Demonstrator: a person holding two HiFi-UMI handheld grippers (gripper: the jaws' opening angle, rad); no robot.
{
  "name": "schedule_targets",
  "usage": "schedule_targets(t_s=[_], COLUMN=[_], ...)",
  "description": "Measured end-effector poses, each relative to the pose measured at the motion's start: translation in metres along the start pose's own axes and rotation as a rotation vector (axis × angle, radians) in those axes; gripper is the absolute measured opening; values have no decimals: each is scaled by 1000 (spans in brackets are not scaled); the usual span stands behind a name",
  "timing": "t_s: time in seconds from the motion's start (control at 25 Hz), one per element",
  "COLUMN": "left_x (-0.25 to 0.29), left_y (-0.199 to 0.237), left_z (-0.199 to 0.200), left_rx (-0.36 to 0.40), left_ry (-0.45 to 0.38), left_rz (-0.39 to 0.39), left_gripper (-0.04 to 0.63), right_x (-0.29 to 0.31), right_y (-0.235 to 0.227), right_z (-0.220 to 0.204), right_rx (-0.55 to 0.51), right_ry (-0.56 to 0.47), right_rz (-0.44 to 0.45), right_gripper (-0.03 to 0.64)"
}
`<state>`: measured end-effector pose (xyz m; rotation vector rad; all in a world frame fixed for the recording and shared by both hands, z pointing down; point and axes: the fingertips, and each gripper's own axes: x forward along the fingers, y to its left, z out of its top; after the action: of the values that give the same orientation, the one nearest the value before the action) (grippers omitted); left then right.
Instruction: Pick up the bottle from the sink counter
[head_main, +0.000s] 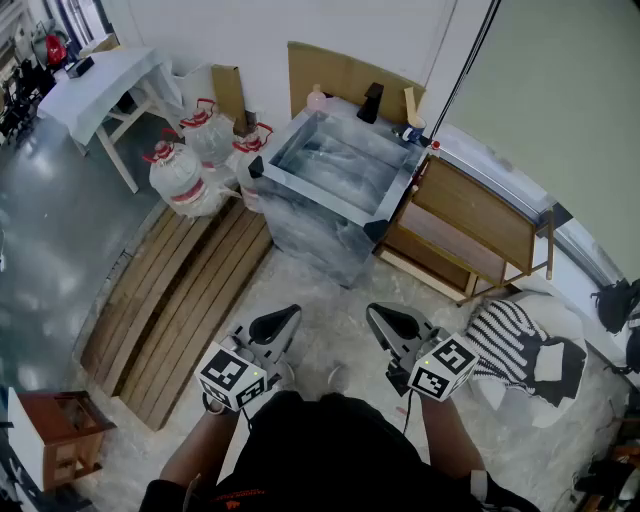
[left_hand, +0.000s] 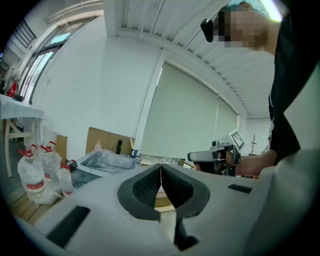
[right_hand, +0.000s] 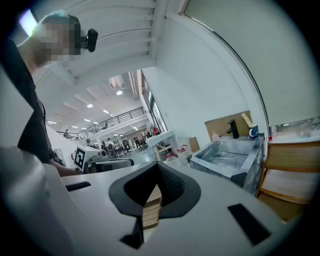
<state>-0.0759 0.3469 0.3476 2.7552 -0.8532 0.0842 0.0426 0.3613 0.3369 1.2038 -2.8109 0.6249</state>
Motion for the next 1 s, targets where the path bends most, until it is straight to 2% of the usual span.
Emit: schedule_targets(t_s=[1.0], left_x=[11], left_y=[-12], left_z=[-9], left_rx=[0], left_ry=[2], left_rz=[12], left_gripper=[21], right_x=[-13], right_y=[-19], right_z=[-2], right_rx=[61], right_ry=[-19], right_rz=[-2], right_gripper=[3])
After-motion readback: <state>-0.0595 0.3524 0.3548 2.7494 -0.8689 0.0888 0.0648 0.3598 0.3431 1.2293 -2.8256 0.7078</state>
